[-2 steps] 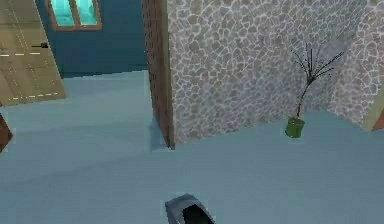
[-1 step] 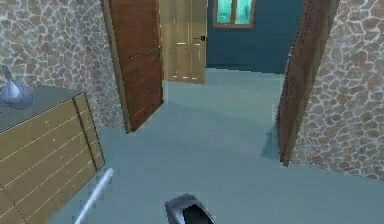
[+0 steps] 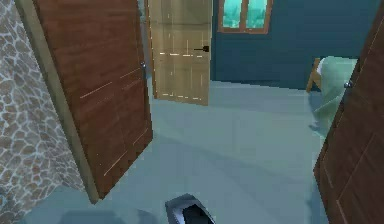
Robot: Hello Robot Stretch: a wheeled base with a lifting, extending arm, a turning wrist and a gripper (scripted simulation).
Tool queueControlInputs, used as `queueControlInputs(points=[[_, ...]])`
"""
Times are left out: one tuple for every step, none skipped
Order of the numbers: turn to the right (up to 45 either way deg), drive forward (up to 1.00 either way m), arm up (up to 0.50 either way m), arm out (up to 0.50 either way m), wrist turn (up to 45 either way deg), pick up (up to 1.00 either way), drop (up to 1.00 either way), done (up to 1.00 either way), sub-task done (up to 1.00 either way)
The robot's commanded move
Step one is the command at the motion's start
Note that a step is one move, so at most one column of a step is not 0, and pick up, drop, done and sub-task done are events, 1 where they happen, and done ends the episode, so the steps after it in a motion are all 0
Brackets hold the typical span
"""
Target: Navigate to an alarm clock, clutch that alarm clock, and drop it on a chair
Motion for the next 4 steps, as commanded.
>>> queueControlInputs(points=[[0.0,1.00,0.00,0.00,0.0,0.00,0.00,0.00,0.00],[-3.0,0.00,0.00,0.00,0.0,0.00,0.00,0.00,0.00],[0.0,1.00,0.00,0.00,0.0,0.00,0.00,0.00,0.00],[-15.0,0.00,0.00,0.00,0.0,0.00,0.00,0.00,0.00]])
